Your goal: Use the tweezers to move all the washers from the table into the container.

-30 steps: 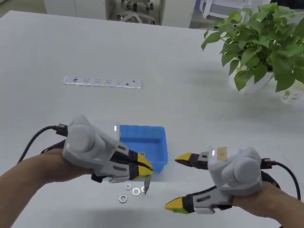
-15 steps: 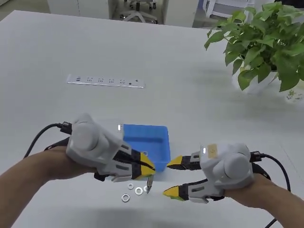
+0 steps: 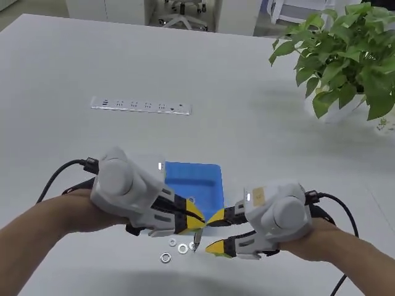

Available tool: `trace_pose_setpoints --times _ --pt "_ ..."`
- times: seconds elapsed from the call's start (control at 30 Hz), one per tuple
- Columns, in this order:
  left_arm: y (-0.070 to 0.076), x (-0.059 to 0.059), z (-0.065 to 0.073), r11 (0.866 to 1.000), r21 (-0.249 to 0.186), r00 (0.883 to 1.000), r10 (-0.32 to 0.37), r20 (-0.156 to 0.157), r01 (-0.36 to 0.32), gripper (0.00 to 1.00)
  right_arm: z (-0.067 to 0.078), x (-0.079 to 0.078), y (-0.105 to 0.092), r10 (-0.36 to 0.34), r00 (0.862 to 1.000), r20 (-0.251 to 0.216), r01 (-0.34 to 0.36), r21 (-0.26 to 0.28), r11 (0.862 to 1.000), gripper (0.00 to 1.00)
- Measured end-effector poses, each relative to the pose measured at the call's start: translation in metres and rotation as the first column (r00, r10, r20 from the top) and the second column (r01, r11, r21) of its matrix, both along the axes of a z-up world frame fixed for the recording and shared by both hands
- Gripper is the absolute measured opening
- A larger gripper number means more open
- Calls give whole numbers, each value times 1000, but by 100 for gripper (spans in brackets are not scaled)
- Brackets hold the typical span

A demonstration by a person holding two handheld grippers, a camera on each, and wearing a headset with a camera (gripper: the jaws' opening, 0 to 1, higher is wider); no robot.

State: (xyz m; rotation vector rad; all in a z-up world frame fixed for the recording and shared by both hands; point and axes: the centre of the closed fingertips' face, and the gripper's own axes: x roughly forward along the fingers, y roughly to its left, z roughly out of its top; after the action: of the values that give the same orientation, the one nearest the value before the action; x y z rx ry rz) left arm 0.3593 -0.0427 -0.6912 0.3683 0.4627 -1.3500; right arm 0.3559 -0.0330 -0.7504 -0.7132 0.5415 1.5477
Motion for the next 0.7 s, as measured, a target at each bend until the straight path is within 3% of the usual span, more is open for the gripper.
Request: trace_pose_setpoints --times 0.7 --pt "1 -2 0 1000 13 1000 -6 -3 6 5 -20 -3 13 100 995 14 -99 -72 992 12"
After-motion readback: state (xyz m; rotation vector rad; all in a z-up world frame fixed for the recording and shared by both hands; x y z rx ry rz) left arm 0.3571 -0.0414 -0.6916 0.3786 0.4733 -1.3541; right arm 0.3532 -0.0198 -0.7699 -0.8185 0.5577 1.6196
